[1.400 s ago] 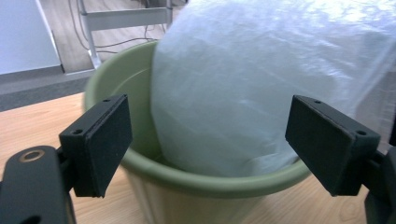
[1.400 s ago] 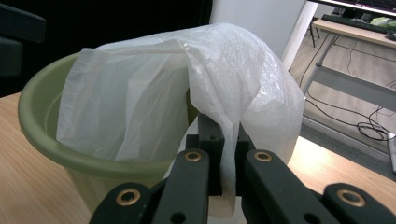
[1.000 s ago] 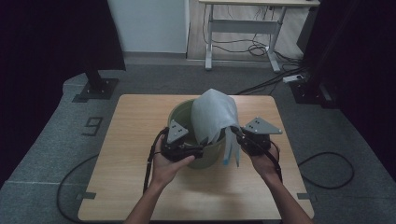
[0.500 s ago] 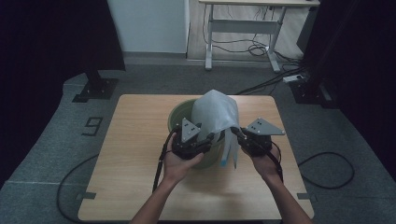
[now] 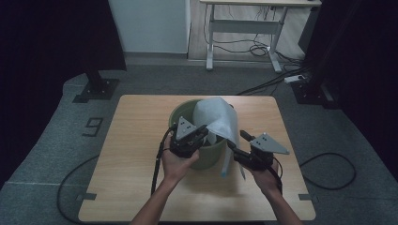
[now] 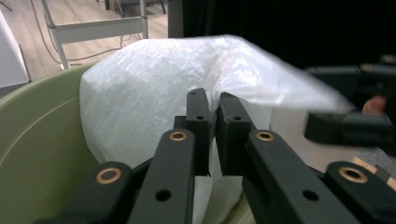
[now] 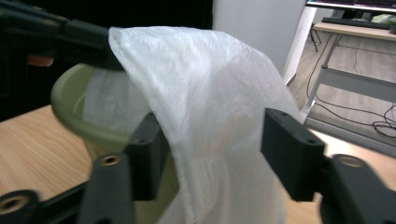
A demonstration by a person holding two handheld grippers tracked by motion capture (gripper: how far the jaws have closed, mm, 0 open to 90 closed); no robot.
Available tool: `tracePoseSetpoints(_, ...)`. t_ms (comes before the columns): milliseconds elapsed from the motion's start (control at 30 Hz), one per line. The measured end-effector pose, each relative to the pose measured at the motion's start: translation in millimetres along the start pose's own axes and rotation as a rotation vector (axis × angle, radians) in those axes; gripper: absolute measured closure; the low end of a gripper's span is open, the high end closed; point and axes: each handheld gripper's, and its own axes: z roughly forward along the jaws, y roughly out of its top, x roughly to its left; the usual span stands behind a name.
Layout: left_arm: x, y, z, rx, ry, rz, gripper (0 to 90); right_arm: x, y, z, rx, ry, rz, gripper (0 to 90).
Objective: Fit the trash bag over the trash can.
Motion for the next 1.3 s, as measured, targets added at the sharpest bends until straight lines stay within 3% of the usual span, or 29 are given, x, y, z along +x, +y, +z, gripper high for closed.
tracePoseSetpoints(33, 1.7, -0.6, -1.3, -0.012, -0.01, -0.001, 86.6, 3.6, -8.8, -4.1, -0.013, -0.004, 0.022, 35.0)
tracePoseSetpoints(300, 6.7, 1.3, -4.3, -0.034, -0.017, -0.028, 89.4, 23.3, -39.9, -9.2, -0.005, -0.007, 0.048, 28.8)
tracePoseSetpoints(367, 6.0, 2.0, -7.2, -0.046, -0.015, -0.037, 89.4, 33.9, -60.2, -3.3, -0.014, -0.034, 0.067, 26.4)
tracePoseSetpoints(433, 4.4, 2.8, -8.6, -0.049, -0.012, -0.029, 89.4, 37.4, -67.4, 0.0, -0.009, -0.048, 0.074, 24.9)
tracePoseSetpoints(533, 3.0, 5.4, -10.5, -0.05, -0.012, -0.022, 89.4, 42.7, -85.5, 15.4, 0.042, -0.101, 0.111, 20.6)
tracePoseSetpoints(667, 4.8, 7.4, -12.2, -0.053, -0.019, -0.029, 89.3, 40.4, -91.4, 27.7, 0.07, -0.135, 0.147, 21.3)
tracePoseSetpoints(700, 5.8, 7.2, -12.6, -0.053, -0.024, -0.033, 89.3, 38.1, -91.9, 32.2, 0.084, -0.155, 0.147, 27.6)
tracePoseSetpoints(733, 5.8, 7.2, -12.6, -0.053, -0.024, -0.033, 89.3, 38.1, -91.9, 32.2, 0.084, -0.155, 0.147, 27.6)
tracePoseSetpoints(767, 6.7, 6.4, -13.4, -0.052, -0.03, -0.036, 89.3, 36.4, -92.5, 34.1, 0.083, -0.159, 0.149, 33.6)
tracePoseSetpoints(800, 7.4, 5.9, -14.1, -0.053, -0.032, -0.034, 89.4, 32.0, -93.9, 35.9, 0.076, -0.152, 0.133, 48.8)
tracePoseSetpoints(933, 11.0, 4.3, -17.9, -0.052, -0.045, -0.039, 89.5, 19.6, -93.4, 33.4, 0.073, -0.177, 0.123, 67.3)
tracePoseSetpoints(967, 13.2, 3.9, -20.0, -0.055, -0.065, -0.048, 89.5, 13.6, -90.6, 28.9, 0.061, -0.19, 0.09, 74.8)
tracePoseSetpoints(1000, 13.2, 3.9, -20.0, -0.055, -0.065, -0.048, 89.6, 13.6, -90.6, 28.9, 0.061, -0.19, 0.09, 74.8)
tracePoseSetpoints(1033, 13.4, 4.0, -21.0, -0.056, -0.069, -0.047, 89.5, 10.8, -86.3, 24.6, 0.056, -0.2, 0.044, 81.6)
tracePoseSetpoints(1100, 13.4, 3.8, -23.1, -0.059, -0.074, -0.041, 89.6, 9.1, -82.9, 21.4, 0.047, -0.206, 0.027, 83.9)
tracePoseSetpoints(1167, 16.2, 2.8, -27.7, -0.062, -0.071, -0.038, 89.5, 3.7, -67.8, 9.4, -0.003, -0.227, 0.0, 88.2)
tracePoseSetpoints(1200, 16.2, 2.8, -27.7, -0.062, -0.071, -0.038, 89.6, 3.7, -67.8, 9.4, -0.003, -0.227, 0.0, 88.2)
tracePoseSetpoints(1233, 18.8, 2.1, -30.2, -0.065, -0.07, -0.044, 89.6, -1.1, -53.2, 0.9, -0.044, -0.236, -0.009, 88.3)
tracePoseSetpoints(1267, 20.9, 1.7, -31.8, -0.067, -0.07, -0.049, 89.6, -1.1, -53.2, 0.9, -0.044, -0.236, -0.009, 88.3)
tracePoseSetpoints(1300, 26.3, -0.1, -35.7, -0.068, -0.073, -0.059, 89.5, -4.6, -41.2, -3.6, -0.066, -0.23, -0.009, 88.3)
